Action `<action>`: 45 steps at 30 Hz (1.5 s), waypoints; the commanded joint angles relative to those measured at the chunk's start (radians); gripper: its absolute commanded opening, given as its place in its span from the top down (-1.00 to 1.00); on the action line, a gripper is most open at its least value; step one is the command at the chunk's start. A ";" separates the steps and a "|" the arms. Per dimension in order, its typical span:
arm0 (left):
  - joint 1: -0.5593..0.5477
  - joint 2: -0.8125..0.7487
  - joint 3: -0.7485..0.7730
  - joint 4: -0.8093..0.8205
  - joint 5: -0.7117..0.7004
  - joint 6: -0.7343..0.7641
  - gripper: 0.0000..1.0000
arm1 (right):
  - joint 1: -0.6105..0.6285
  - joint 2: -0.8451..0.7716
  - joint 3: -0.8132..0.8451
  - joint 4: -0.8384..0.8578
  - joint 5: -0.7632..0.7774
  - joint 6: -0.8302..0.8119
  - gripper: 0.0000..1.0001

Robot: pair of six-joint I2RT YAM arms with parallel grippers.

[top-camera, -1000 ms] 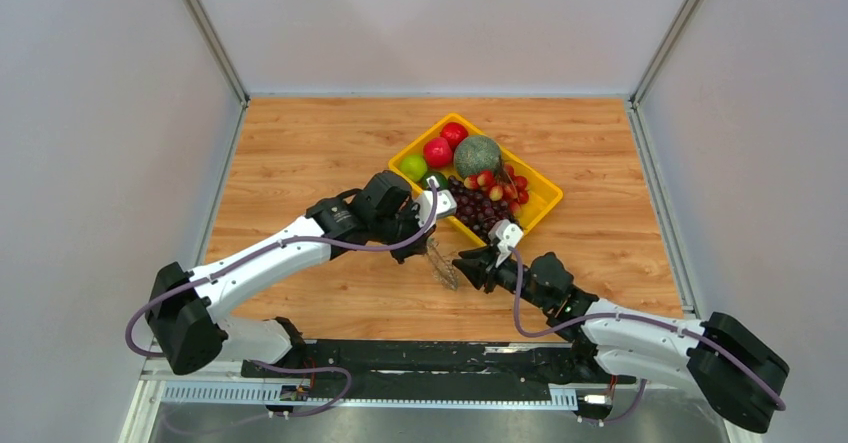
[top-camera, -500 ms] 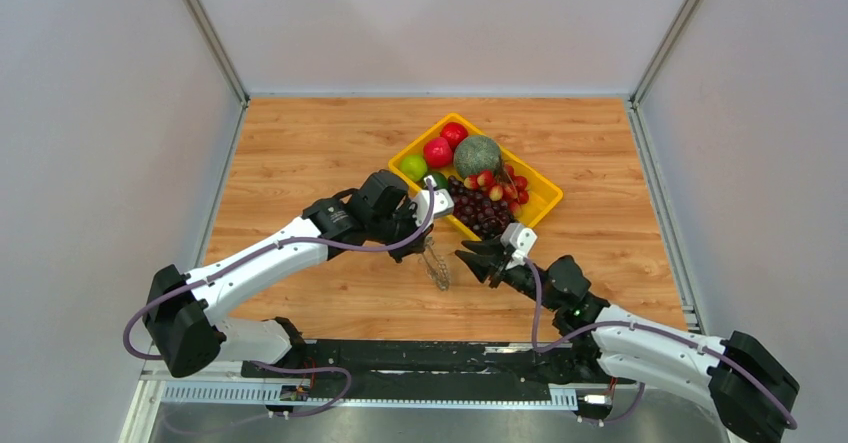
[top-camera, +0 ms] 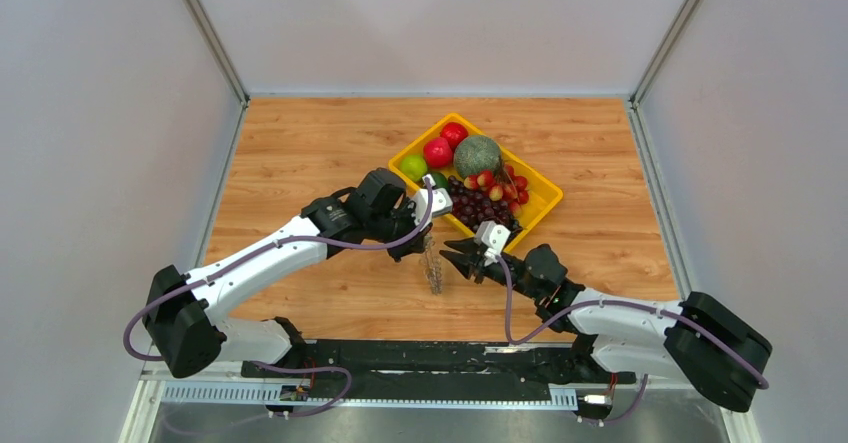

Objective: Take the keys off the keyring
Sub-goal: Remove the key from the keyring.

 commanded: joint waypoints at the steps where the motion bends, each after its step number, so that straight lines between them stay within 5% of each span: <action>1: 0.008 -0.032 0.005 0.054 0.036 0.019 1.00 | -0.004 0.058 0.075 0.106 -0.033 -0.002 0.46; 5: 0.009 -0.032 0.005 0.055 0.037 0.018 1.00 | -0.003 0.114 0.110 0.111 -0.031 0.002 0.60; 22: 0.016 -0.039 0.004 0.057 0.049 0.012 1.00 | -0.003 0.231 0.145 0.170 -0.104 -0.005 0.66; 26: 0.017 -0.039 0.004 0.056 0.047 0.012 1.00 | -0.001 0.226 0.137 0.192 -0.132 -0.021 1.00; 36: 0.021 -0.043 0.004 0.056 0.042 0.008 1.00 | -0.001 0.196 0.118 0.178 -0.155 -0.059 0.99; 40: 0.021 -0.043 0.005 0.055 0.042 0.007 1.00 | -0.002 0.197 0.126 0.154 -0.157 -0.056 0.58; 45: 0.022 -0.045 0.005 0.055 0.043 0.007 1.00 | -0.002 0.199 0.121 0.172 -0.169 -0.053 0.55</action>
